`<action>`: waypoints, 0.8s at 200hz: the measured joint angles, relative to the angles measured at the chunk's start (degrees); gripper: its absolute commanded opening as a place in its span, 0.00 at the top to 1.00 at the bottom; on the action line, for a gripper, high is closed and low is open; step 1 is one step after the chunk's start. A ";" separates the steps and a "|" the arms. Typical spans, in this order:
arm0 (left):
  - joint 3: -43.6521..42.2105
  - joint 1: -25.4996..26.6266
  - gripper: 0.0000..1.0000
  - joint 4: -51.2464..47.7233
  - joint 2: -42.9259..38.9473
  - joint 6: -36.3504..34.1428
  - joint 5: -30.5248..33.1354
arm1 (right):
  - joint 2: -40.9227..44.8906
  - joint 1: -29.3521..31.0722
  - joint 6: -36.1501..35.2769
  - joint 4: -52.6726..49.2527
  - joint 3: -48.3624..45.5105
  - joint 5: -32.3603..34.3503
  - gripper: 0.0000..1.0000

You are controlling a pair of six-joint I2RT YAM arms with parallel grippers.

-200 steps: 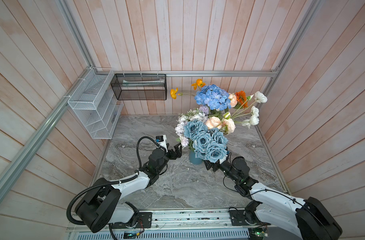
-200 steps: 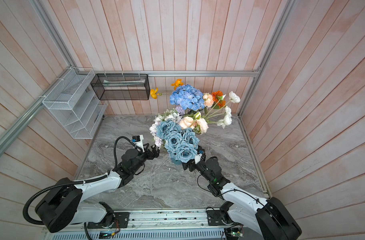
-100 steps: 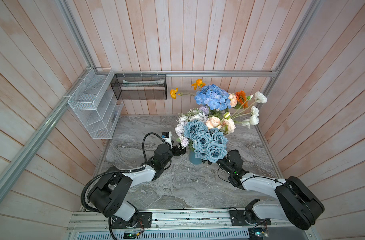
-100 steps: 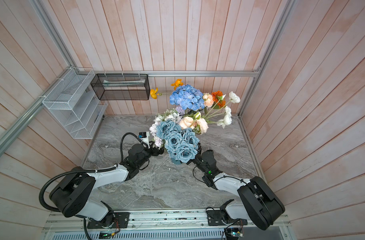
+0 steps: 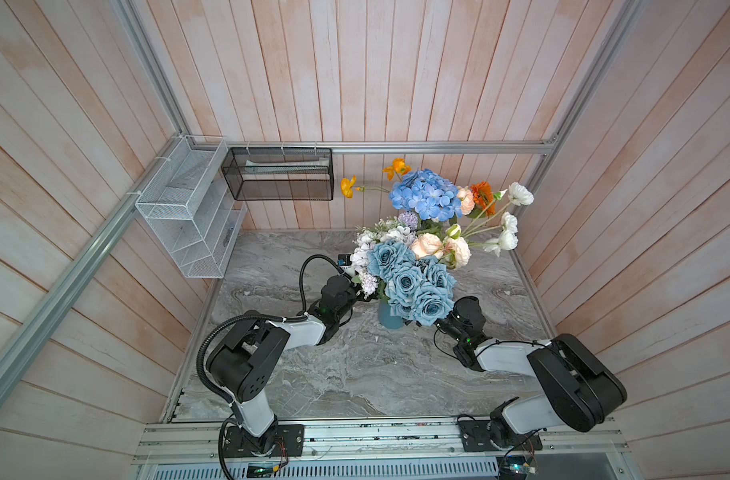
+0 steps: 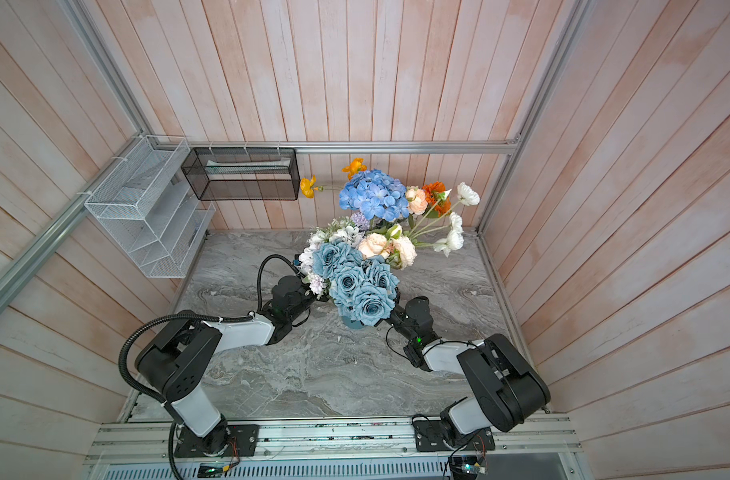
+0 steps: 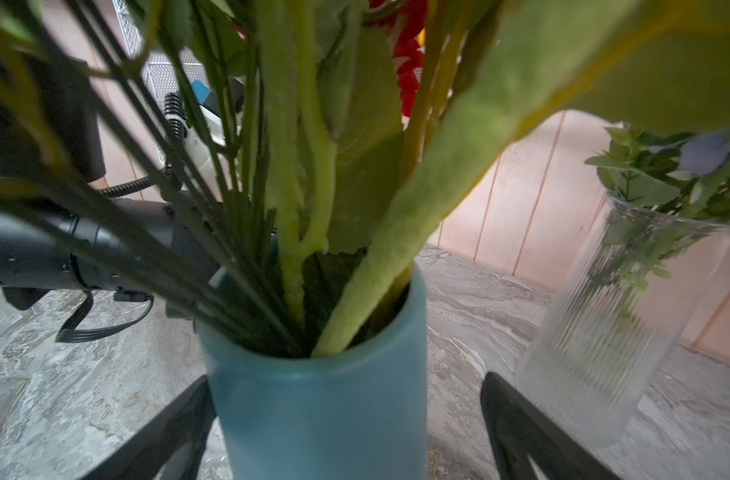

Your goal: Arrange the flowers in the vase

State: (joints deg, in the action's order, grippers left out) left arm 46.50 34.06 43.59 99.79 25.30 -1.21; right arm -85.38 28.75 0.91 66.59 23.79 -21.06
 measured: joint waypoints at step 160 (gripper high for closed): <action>-0.52 -0.52 0.00 0.02 -1.18 -4.39 -4.61 | -10.40 -0.72 0.37 4.61 7.23 -9.07 0.43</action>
State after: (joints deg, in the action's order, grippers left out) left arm 45.98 33.54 43.62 98.61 20.91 -5.82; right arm -95.79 28.03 1.28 71.20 31.03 -30.13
